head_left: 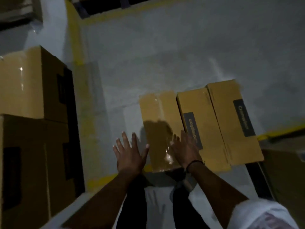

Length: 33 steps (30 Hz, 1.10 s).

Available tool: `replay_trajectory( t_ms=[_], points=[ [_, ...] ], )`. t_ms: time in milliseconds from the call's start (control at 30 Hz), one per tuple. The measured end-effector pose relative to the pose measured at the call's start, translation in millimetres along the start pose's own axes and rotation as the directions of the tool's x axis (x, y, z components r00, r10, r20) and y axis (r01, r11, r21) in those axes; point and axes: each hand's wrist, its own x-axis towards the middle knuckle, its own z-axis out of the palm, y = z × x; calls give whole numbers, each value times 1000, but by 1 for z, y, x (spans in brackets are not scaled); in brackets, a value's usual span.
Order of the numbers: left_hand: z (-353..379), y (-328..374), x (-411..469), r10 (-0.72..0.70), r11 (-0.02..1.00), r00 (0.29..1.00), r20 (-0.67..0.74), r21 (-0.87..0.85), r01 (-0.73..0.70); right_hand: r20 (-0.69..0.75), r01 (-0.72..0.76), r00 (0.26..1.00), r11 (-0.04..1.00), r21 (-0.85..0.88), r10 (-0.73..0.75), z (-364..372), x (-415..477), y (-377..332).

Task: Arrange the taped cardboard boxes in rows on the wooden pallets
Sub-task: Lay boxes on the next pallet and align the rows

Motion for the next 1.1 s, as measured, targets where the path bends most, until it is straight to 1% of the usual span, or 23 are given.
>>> replay_trajectory(
  t_ms=[100, 200, 267, 333, 400, 467, 500, 567, 600, 667, 733, 767, 833, 900, 933, 967, 1033, 1067, 1100],
  points=[
    [70, 11, 48, -39, 990, 999, 25, -136, 43, -6, 77, 997, 997, -2, -77, 38, 79, 29],
    [140, 18, 100, -26, 991, 999, 42, -126, 31, -11, 95, 995, 995, -40, -95, 80, 151, 56],
    [183, 17, 134, 3, 993, 1000, 30, -122, 1, 5, 63, 998, 996, -62, -63, 105, 189, 72],
    [223, 11, 169, 13, 981, 999, 40, -195, -5, -55, 34, 998, 995, -89, -39, 127, 220, 86],
    [251, 7, 194, 22, 966, 998, 59, -257, -6, -111, -31, 993, 999, -11, 30, 142, 243, 94],
    [264, 7, 207, -23, 932, 996, 83, -358, 52, -107, -98, 989, 994, 45, 102, 156, 254, 95],
    [266, 8, 211, -52, 900, 995, 85, -428, 83, -112, -112, 987, 994, 19, 113, 162, 258, 95],
    [264, 11, 214, -72, 836, 995, 73, -539, 100, -127, -125, 985, 991, -37, 120, 169, 261, 92],
    [261, 12, 213, -59, 807, 996, 69, -584, 89, -135, -134, 982, 990, -31, 129, 169, 262, 91],
    [257, 10, 213, -21, 779, 997, 81, -624, 67, -142, -161, 976, 986, 45, 166, 163, 265, 88],
    [248, -1, 214, -1, 774, 991, 132, -627, 84, -108, -192, 973, 973, 127, 206, 156, 267, 81],
    [243, -8, 214, 1, 774, 988, 155, -626, 97, -79, -190, 976, 972, 137, 202, 152, 265, 76],
    [224, -24, 206, 18, 803, 982, 187, -588, 98, -36, -127, 991, 984, 123, 132, 144, 252, 62],
    [195, -40, 183, -3, 819, 979, 205, -561, 120, -7, -88, 996, 980, 181, 90, 133, 227, 41],
    [177, -49, 169, -24, 828, 977, 212, -543, 138, 8, -70, 998, 981, 182, 69, 124, 213, 27],
    [150, -54, 154, -48, 842, 977, 207, -518, 151, 18, -39, 999, 988, 149, 37, 112, 198, 9],
    [90, -57, 122, -120, 870, 974, 192, -452, 196, 31, 39, 999, 999, 29, -40, 87, 163, -28],
    [59, -61, 105, -160, 876, 971, 177, -428, 222, 1, 80, 997, 996, -36, -80, 73, 145, -51],
    [11, -70, 89, -208, 876, 968, 142, -413, 249, -58, 129, 989, 984, -124, -137, 56, 125, -88]
  ],
)
